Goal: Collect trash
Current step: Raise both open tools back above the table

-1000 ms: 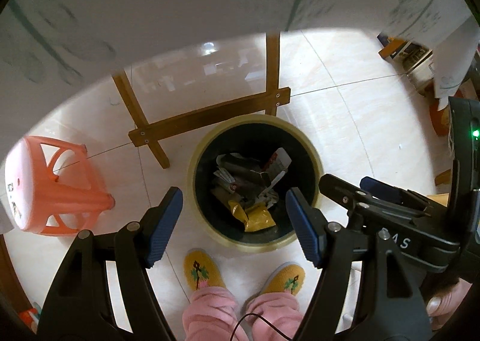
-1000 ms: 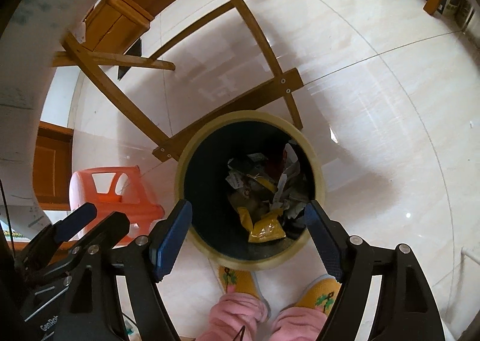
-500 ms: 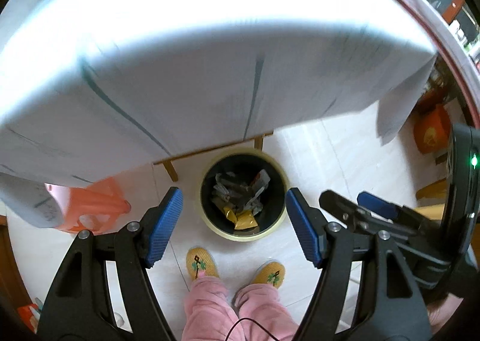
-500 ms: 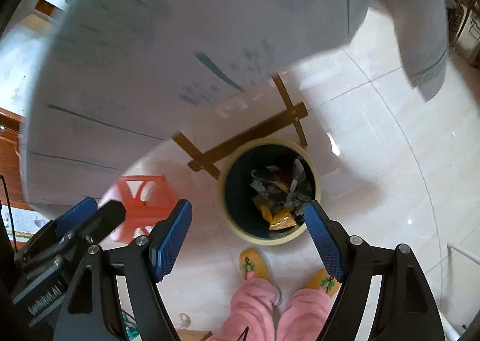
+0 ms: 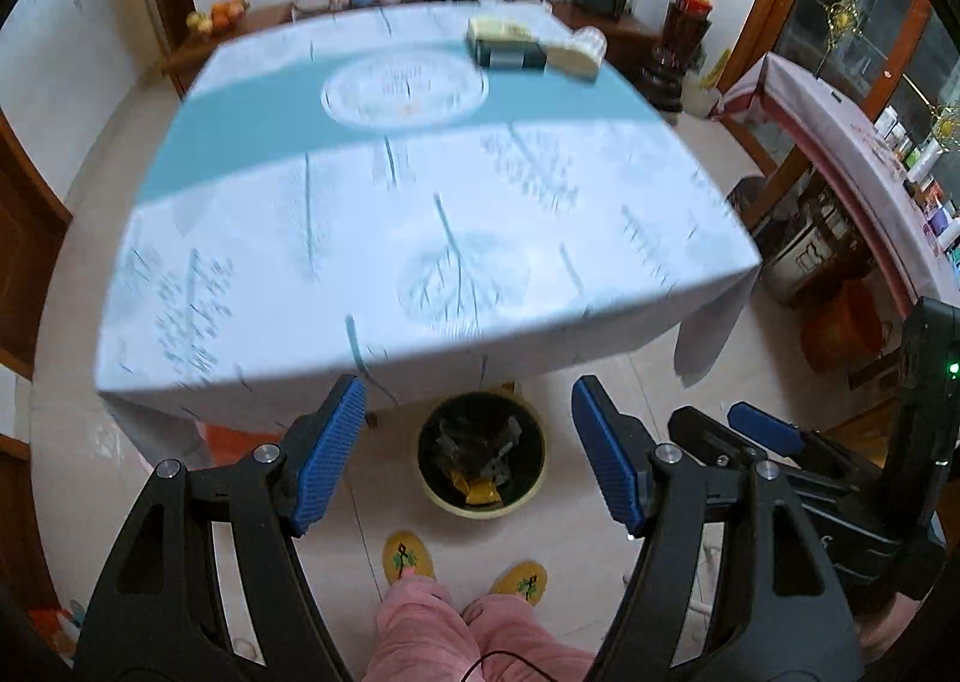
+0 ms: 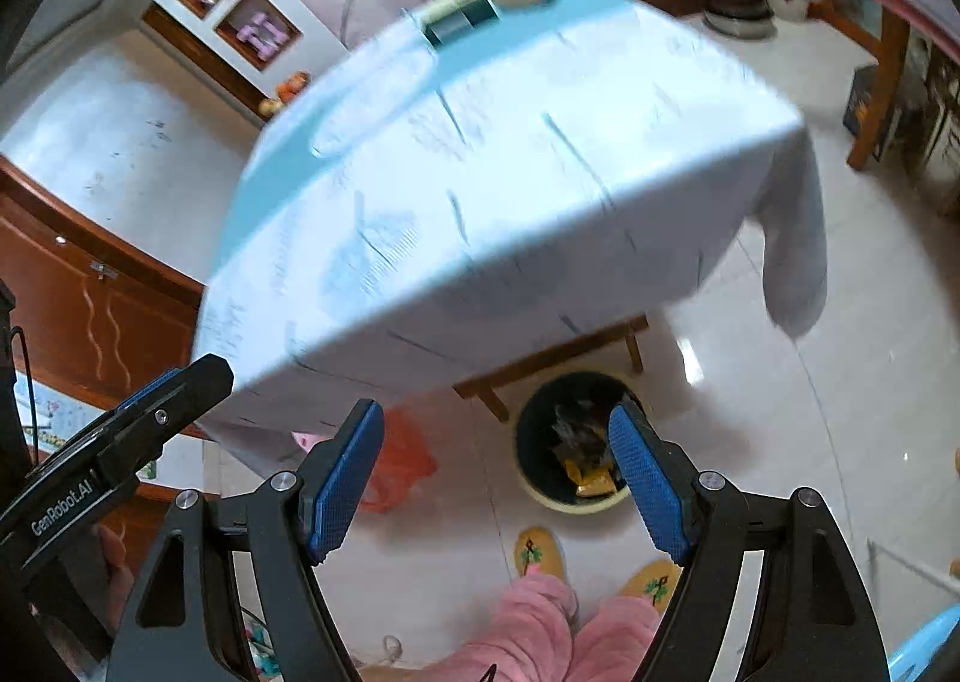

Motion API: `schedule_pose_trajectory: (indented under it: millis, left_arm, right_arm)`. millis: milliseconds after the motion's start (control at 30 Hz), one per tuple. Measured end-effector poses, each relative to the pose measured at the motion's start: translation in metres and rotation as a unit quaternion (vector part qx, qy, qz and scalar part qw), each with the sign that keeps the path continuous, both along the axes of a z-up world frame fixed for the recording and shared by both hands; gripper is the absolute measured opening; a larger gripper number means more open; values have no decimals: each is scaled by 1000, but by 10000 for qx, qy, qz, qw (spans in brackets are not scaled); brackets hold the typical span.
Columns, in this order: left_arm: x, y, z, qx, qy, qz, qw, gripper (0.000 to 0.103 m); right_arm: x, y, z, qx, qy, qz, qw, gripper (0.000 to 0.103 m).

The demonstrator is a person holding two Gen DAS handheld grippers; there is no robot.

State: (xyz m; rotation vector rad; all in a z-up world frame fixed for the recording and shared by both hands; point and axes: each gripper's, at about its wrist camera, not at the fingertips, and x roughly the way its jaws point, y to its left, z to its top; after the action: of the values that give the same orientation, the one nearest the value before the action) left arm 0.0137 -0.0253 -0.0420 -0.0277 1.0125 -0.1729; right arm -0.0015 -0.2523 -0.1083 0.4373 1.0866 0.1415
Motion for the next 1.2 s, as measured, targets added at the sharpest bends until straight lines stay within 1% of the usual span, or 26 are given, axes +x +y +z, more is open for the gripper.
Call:
schedule_pose_trajectory:
  millis: [167,300,433,567,700,833,933,1067,1200]
  left_arm:
    - [-4,1,51,109,-357,45,9993,69]
    - [-2,0,84,145,-562,128,9982,69]
    - [6,1,110,106,-657,279,9974,69]
    - [20,3,128,-36,-663,373,9971,69]
    - [41,7,139,-112,-626,414,9971,72]
    - [73,10,145,-203,-601,356,9973,72]
    - [102,9,148,-261,-605,248,9975,72]
    - [144,7,151,-331,-604,-20,9976,72]
    - [183,5,151,-450,-498,-268,9974,72]
  right_arm:
    - [-4,-6,57,76,-353,56,9993,79]
    - [-5,-14,94,60,-666,145,9977,79]
    - [1,-25,110,5,-818,199,9964,79]
    - [15,-37,123,61,-863,188,9961,79]
    - [35,-46,139,22,-903,122,9958,79]
    - [61,-50,152,39,-917,-49,9958,79]
    - [88,-56,163,0,-929,-247,9954,79]
    - [122,-59,174,-133,-984,-455,9940,79]
    - [152,-62,184,-309,-997,-699,9921,79]
